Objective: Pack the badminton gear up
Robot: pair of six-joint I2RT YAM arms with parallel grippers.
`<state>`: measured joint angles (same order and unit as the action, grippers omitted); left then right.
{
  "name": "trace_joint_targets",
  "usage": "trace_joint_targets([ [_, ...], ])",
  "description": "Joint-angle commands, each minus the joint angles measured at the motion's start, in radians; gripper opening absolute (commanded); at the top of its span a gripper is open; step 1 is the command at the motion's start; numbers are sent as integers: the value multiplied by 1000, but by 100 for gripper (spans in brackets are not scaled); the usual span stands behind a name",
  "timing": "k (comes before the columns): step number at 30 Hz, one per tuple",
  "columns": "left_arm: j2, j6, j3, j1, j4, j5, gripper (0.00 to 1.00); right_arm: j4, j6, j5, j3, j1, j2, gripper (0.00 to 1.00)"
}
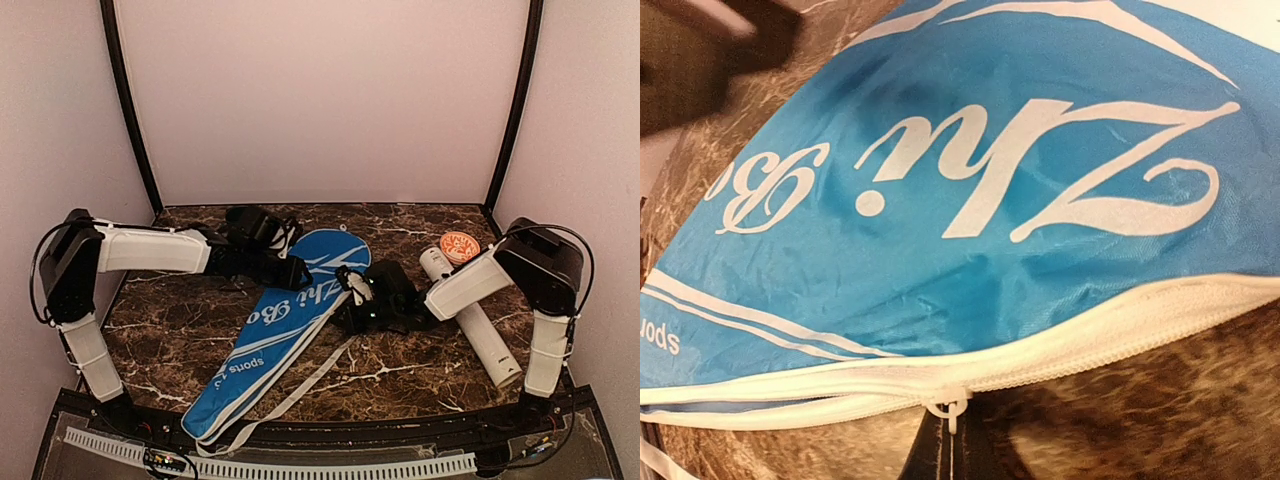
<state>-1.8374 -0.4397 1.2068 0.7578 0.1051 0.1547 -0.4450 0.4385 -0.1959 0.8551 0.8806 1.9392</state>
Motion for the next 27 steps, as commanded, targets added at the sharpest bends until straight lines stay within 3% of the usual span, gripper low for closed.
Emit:
trace_joint_targets([
  [1, 169, 43, -84, -30, 113, -67, 42, 199, -105, 23, 73, -80, 38, 0],
  [8, 319, 28, -337, -47, 175, -81, 49, 256, -157, 21, 136, -97, 74, 0],
  [13, 334, 14, -434, -51, 154, -53, 51, 261, -162, 9, 155, -101, 101, 0],
  [17, 285, 18, -433, -49, 130, -33, 51, 267, -165, 4, 162, -100, 113, 0],
  [27, 111, -16, -344, 3, 82, -44, 37, 267, -146, -28, 164, -90, 114, 0],
])
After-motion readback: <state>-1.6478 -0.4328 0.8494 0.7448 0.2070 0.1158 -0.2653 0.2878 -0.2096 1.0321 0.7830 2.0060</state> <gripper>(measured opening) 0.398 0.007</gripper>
